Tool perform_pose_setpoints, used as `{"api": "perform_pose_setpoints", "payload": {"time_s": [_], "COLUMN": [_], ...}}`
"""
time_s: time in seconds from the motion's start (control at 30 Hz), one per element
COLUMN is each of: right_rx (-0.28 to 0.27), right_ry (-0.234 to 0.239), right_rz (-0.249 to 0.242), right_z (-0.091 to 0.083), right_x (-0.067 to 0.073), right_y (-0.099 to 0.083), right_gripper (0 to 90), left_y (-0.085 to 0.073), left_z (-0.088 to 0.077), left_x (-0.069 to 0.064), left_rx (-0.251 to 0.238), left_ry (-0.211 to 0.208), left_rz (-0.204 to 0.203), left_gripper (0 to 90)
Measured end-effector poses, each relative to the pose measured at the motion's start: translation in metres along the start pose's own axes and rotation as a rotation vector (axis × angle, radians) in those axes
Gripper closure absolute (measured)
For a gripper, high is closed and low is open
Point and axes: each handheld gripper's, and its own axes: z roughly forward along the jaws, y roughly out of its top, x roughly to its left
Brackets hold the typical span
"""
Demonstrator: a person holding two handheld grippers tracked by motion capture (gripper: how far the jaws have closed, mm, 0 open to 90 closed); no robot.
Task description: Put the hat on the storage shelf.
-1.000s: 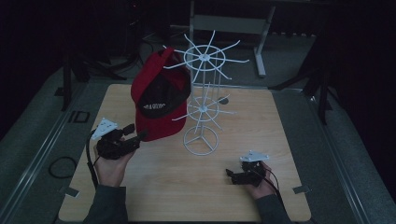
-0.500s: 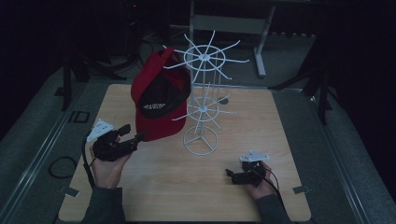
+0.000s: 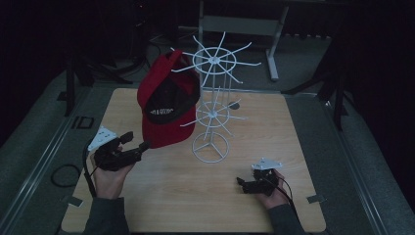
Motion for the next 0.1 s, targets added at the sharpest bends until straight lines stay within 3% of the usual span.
{"api": "perform_pose_setpoints", "payload": {"time_s": [0.1], "right_rx": [0.000], "right_ry": [0.000], "right_rz": [-0.001], "right_z": [0.0000], "right_x": [-0.0001], "right_y": [0.0000], "right_gripper": [13.1], "left_y": [-0.0003], "left_z": [0.0012], "left_x": [-0.0009], "left_rx": [0.006], "left_ry": [-0.014], "left_rz": [0.009], "left_gripper": [25.7]}}
